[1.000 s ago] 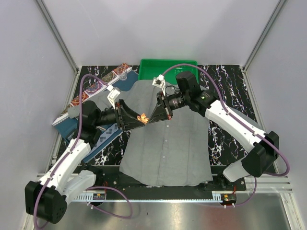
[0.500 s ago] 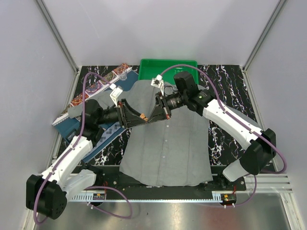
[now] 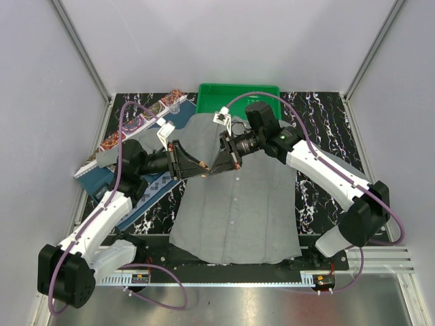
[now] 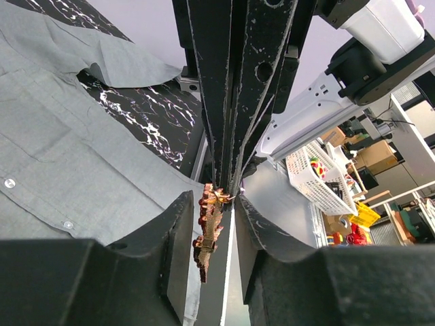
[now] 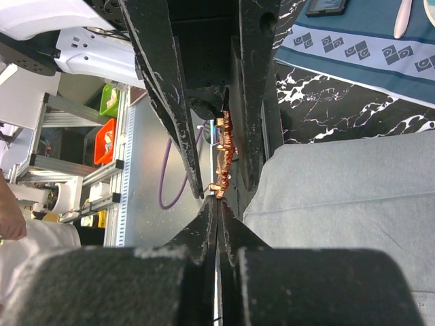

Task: Pin the brooch onto the clothing
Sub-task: Pass from the right arm to the left

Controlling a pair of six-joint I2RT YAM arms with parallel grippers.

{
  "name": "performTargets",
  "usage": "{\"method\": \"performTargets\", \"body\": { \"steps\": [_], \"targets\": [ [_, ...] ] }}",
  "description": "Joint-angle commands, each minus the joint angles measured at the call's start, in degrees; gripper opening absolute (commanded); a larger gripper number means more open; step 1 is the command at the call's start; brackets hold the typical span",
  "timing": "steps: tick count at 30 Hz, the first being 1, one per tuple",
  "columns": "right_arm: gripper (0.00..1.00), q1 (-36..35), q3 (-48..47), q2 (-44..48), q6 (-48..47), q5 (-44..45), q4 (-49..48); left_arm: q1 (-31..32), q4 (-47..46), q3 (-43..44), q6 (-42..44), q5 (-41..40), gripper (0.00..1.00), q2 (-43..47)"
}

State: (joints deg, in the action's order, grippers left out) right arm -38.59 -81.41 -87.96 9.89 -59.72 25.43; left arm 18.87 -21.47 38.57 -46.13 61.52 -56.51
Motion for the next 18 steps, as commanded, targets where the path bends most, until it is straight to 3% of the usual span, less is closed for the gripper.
{"method": "performTargets", "body": {
  "steps": [1, 8, 10, 12, 14, 15, 16, 18],
  "targets": [
    [0.0, 0.4, -1.7, 0.0, -1.6, -2.0, 0.5, 0.3, -3.2, 2.7, 0.4, 0.6, 0.3, -0.6],
    [0.0, 0.4, -2.0, -0.1, -2.1, -2.1, 1.3, 0.3, -2.9, 2.9, 0.4, 1.2, 0.02, -1.2],
    [0.16, 0.4, -2.4, -0.3, -1.9, -1.8, 2.0, 0.2, -0.6, 3.0, 1.1, 1.2, 0.0, -1.3],
    [0.43, 0.7, -3.1, -0.4, -2.0, -1.1, 2.9, -0.3, 1.4, 2.9, 2.3, 0.4, 0.0, -1.5],
    [0.53, 1.9, -3.4, -0.2, -2.0, -0.7, 4.3, -1.0, 2.5, 2.1, 1.6, 0.0, 0.0, -1.6],
    [0.66, 2.5, -3.5, -0.1, -2.2, -0.5, 4.7, -1.5, 2.5, 1.9, 1.1, -0.4, 0.0, -1.8],
    [0.73, 3.0, -3.7, 0.1, -2.5, -0.2, 5.5, -2.3, 2.1, 1.6, 0.7, -0.6, 0.0, -1.8],
    [0.74, 4.9, -3.5, 0.1, -2.9, 2.1, 5.9, -3.2, 1.1, 0.5, -1.0, -1.9, 0.0, -2.2]
  ]
}}
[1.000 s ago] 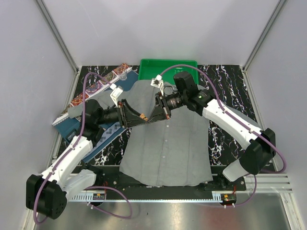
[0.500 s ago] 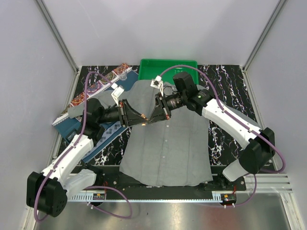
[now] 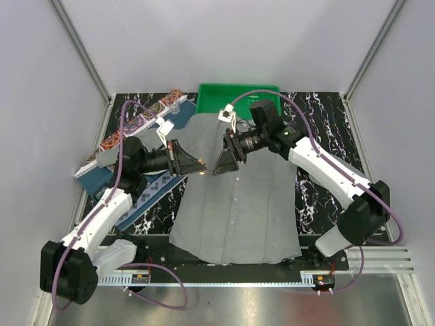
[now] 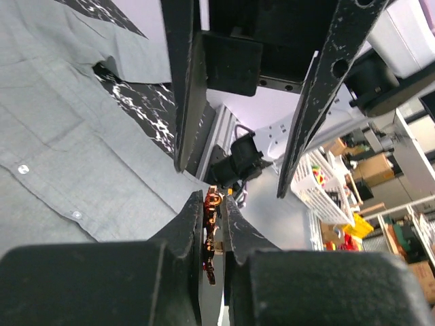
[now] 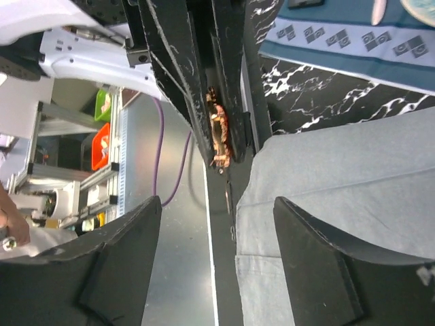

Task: Pin the brooch onto the clothing
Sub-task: Pass from the right arm to the left, then position the brooch on the flattened clothing.

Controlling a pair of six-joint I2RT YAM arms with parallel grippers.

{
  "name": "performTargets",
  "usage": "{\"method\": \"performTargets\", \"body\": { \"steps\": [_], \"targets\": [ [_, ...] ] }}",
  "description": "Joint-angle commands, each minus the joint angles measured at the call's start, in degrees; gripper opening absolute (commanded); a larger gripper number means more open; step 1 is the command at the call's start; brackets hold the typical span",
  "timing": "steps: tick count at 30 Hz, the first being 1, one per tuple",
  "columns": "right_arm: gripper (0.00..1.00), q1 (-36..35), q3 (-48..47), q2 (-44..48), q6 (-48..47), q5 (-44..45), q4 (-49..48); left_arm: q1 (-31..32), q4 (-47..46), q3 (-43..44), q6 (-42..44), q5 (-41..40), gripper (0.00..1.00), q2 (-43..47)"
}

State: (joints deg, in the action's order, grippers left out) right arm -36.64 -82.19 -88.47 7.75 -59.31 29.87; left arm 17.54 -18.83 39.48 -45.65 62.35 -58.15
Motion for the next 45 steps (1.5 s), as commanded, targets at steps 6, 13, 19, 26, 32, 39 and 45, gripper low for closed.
{"method": "performTargets", "body": {
  "steps": [6, 13, 19, 26, 32, 39, 45],
  "targets": [
    [0.74, 6.1, -4.4, -2.8, -0.1, 16.4, 1.6, -7.7, -6.1, -4.5, -7.2, -7.1, 0.0, -2.1],
    [0.63, 6.1, -8.4, -16.9, -2.7, 25.7, 2.2, -11.8, -5.3, -5.4, -6.6, -11.5, 0.0, -5.6],
    [0.58, 6.0, -9.0, -23.9, 6.8, 31.3, -7.2, -12.5, -10.5, -7.0, -7.0, -16.1, 0.0, -10.2],
    [0.56, 6.2, -12.4, -30.6, 12.6, 32.6, -13.4, -12.7, -16.1, -2.6, -6.3, -17.6, 0.0, -22.6],
    [0.55, 6.8, -17.0, -35.4, 14.1, 34.5, -14.4, -12.7, -20.5, 4.6, -8.5, -15.9, 0.0, -34.8],
    [0.52, 6.9, -20.4, -39.2, 17.1, 37.8, -14.7, -12.7, -23.2, 9.2, -10.0, -16.1, 0.0, -41.3],
    [0.5, 7.3, -21.6, -41.6, 19.1, 37.7, -15.9, -12.7, -22.6, 11.2, -9.1, -16.4, 0.0, -44.6]
  ]
}}
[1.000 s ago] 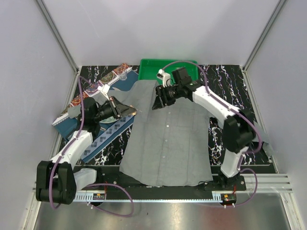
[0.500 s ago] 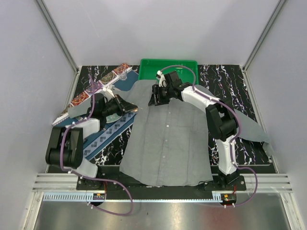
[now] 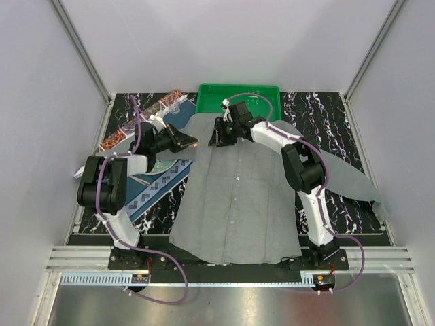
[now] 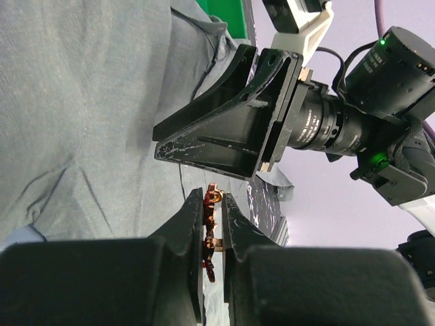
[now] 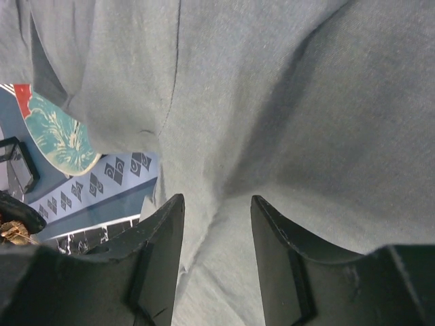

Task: Pin the brooch onto the clothing
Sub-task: Position the brooch on the flattened clothing.

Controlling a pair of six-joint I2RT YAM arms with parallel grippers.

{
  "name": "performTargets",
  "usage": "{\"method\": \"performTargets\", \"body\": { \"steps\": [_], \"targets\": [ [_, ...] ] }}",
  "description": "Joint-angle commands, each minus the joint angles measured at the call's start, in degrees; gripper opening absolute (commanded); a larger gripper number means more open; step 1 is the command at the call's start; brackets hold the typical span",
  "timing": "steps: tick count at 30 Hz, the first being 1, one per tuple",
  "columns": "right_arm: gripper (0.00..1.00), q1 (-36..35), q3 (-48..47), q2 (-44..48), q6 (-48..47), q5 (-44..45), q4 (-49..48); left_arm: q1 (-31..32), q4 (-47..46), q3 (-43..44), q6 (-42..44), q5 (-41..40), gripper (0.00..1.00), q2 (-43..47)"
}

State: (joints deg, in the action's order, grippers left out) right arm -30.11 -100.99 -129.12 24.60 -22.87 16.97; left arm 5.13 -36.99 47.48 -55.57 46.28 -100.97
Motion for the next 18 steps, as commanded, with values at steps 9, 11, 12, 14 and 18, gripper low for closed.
{"method": "performTargets", "body": {
  "steps": [9, 11, 12, 14, 18],
  "targets": [
    [0.48, 1.7, -3.1, -0.8, 2.1, 0.8, -3.9, -0.2, -2.9, 4.0, 2.2, -0.5, 0.0, -3.7],
    [0.47, 2.0, -3.1, -0.7, 1.9, 0.6, -4.3, -0.1, -2.5, 4.5, 2.6, -0.5, 0.0, -4.0],
    [0.47, 2.2, -3.2, -0.9, 1.8, 0.4, -4.4, -0.1, -2.4, 4.6, 2.7, -0.5, 0.0, -4.3],
    [0.46, 2.4, -3.7, -1.5, 1.7, -0.3, -4.5, 0.1, -2.1, 5.0, 2.7, -0.6, 0.0, -4.7],
    [0.45, 2.8, -4.1, -2.0, 2.0, -0.7, -5.2, 0.4, -1.7, 6.0, 3.0, -0.7, 0.0, -5.5]
  ]
}}
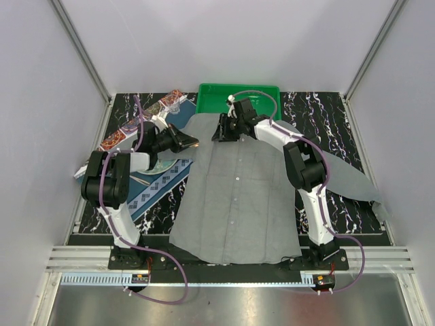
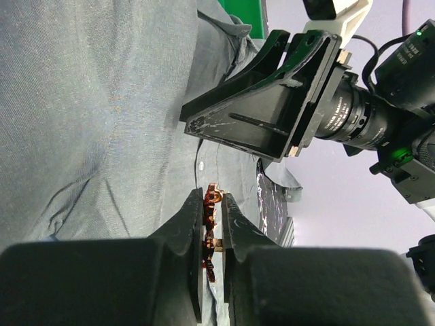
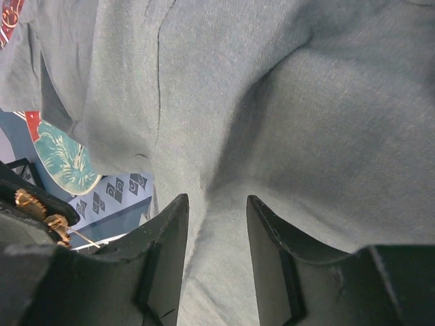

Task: Pin the brooch onto the clothing
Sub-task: Position the brooch on the flattened clothing.

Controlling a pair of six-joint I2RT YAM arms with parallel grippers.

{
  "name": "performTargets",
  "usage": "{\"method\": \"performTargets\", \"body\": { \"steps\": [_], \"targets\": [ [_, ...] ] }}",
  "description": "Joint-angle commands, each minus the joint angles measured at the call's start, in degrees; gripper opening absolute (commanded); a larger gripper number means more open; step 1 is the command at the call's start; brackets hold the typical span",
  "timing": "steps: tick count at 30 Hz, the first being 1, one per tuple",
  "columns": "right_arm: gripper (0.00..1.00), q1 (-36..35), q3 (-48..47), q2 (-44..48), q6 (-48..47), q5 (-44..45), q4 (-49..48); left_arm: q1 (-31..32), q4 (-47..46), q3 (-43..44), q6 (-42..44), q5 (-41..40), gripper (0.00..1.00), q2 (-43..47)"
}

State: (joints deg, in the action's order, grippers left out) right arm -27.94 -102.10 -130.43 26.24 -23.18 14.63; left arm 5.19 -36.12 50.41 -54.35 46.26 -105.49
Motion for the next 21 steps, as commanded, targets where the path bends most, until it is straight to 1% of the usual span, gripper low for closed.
{"method": "performTargets", "body": {
  "steps": [1, 4, 11, 14, 15, 16, 18, 19, 21],
  "targets": [
    [0.45, 0.9, -3.4, -0.9, 0.6, -0.5, -3.0, 0.4, -1.9, 3.2, 2.0, -0.8, 0.0, -1.2],
    [0.42, 0.9, -4.2, -1.6, 0.8, -1.9, -3.1, 0.5, -1.2, 4.1, 2.7, -0.9, 0.0, -1.7],
    [0.41, 1.0, -5.5, -3.1, 2.0, -2.8, -3.1, 0.8, -0.4, 5.3, 3.1, -0.8, 0.0, -3.1],
    [0.37, 1.0, -6.0, -3.6, 2.1, -2.5, -3.0, 0.9, -0.4, 5.7, 3.1, -0.7, 0.0, -3.4],
    [0.34, 1.0, -6.2, -3.6, 2.1, -2.5, -3.1, 0.9, -0.4, 5.7, 3.0, -0.7, 0.0, -3.7],
    [0.28, 1.0, -6.1, -3.8, 2.3, -2.5, -3.1, 1.0, -0.3, 5.9, 3.0, -0.7, 0.0, -3.9],
    [0.2, 1.0, -6.2, -3.5, 2.5, -2.7, -3.2, 1.0, 0.0, 6.3, 3.5, -0.6, 0.0, -4.5],
    [0.12, 1.0, -5.8, -3.1, 2.5, -2.7, -3.4, 1.0, 0.5, 6.8, 3.7, -0.6, 0.0, -4.9],
    [0.07, 1.1, -5.5, -2.7, 2.4, -3.0, -3.5, 1.0, 0.7, 7.5, 4.1, -0.6, 0.0, -5.5]
  ]
}}
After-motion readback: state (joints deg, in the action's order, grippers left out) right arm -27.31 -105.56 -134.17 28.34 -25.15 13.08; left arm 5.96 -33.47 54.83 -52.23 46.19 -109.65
